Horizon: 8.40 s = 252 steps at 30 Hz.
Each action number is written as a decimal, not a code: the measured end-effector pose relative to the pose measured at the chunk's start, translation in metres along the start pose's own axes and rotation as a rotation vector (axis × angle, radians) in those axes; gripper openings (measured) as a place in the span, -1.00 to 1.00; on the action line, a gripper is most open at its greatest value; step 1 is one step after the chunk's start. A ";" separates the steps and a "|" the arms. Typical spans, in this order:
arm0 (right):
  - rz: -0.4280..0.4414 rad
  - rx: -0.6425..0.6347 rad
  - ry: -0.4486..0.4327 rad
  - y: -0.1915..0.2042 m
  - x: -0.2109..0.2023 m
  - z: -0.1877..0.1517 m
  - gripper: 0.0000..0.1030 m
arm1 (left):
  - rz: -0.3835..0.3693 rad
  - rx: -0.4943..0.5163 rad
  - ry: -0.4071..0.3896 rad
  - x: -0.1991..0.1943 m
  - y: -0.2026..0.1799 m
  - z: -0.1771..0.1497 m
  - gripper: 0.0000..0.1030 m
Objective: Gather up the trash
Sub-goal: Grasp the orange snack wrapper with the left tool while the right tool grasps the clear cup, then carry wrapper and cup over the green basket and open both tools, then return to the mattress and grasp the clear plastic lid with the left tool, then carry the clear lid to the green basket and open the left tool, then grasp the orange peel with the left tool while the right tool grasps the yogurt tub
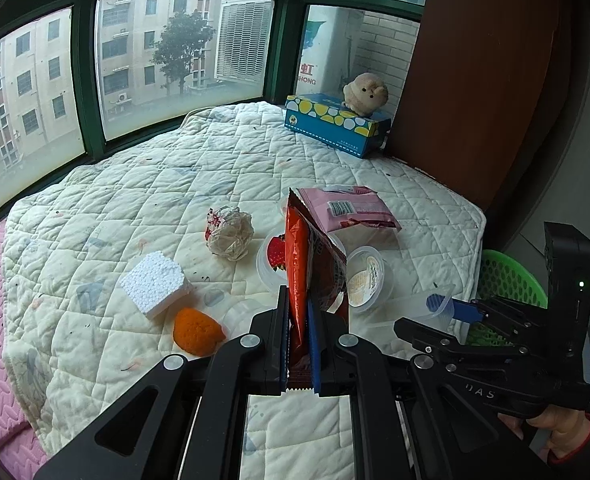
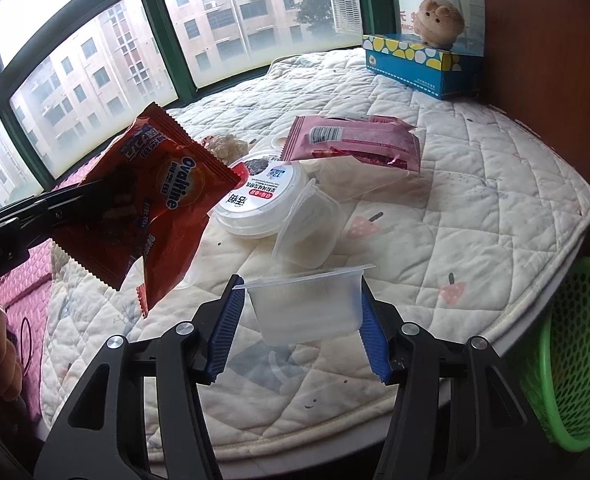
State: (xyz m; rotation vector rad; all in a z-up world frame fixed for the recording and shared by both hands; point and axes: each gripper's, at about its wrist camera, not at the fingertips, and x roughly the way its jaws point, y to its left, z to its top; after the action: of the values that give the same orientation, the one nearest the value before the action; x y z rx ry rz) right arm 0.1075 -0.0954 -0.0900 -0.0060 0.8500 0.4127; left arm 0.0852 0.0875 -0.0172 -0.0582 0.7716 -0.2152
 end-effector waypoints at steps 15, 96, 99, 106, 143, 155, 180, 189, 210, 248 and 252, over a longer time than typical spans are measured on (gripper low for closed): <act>-0.162 0.116 -0.085 -0.088 -0.085 -0.031 0.07 | -0.149 0.144 -0.004 0.012 -0.097 0.022 -0.84; -0.124 0.156 -0.107 -0.113 -0.088 -0.030 0.53 | 0.074 -0.014 0.051 0.060 -0.066 0.016 -0.02; -0.093 0.124 -0.094 -0.094 -0.073 -0.020 0.53 | 0.127 -0.057 0.058 0.054 -0.037 0.009 0.03; -0.038 0.060 -0.066 -0.057 -0.046 -0.007 0.53 | 0.185 -0.154 0.101 0.058 0.004 -0.008 0.04; 0.073 0.044 0.046 -0.023 0.038 0.022 0.52 | 0.057 -0.355 0.147 0.072 0.040 -0.033 0.14; 0.071 0.090 0.091 -0.024 0.069 0.026 -0.11 | 0.034 -0.332 0.103 0.049 0.040 -0.027 0.14; -0.041 0.215 -0.037 -0.105 -0.035 -0.015 -0.19 | -0.143 -0.150 0.115 0.061 -0.067 0.005 0.14; -0.198 0.294 -0.069 -0.172 -0.083 -0.043 -0.19 | -0.259 -0.012 0.134 0.081 -0.159 0.021 0.14; -0.398 0.480 -0.018 -0.280 -0.136 -0.123 -0.01 | -0.384 0.197 0.235 0.136 -0.303 0.021 0.14; -0.367 0.416 -0.101 -0.247 -0.160 -0.108 0.34 | -0.291 0.210 0.181 0.122 -0.282 0.012 0.26; -0.331 0.386 -0.100 -0.232 -0.150 -0.093 0.38 | -0.223 0.188 0.146 0.111 -0.255 0.016 0.26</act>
State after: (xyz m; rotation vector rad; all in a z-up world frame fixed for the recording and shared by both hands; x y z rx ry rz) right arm 0.0347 -0.3775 -0.0792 0.2266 0.8010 -0.0656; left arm 0.1303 -0.1855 -0.0489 0.0505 0.8873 -0.5069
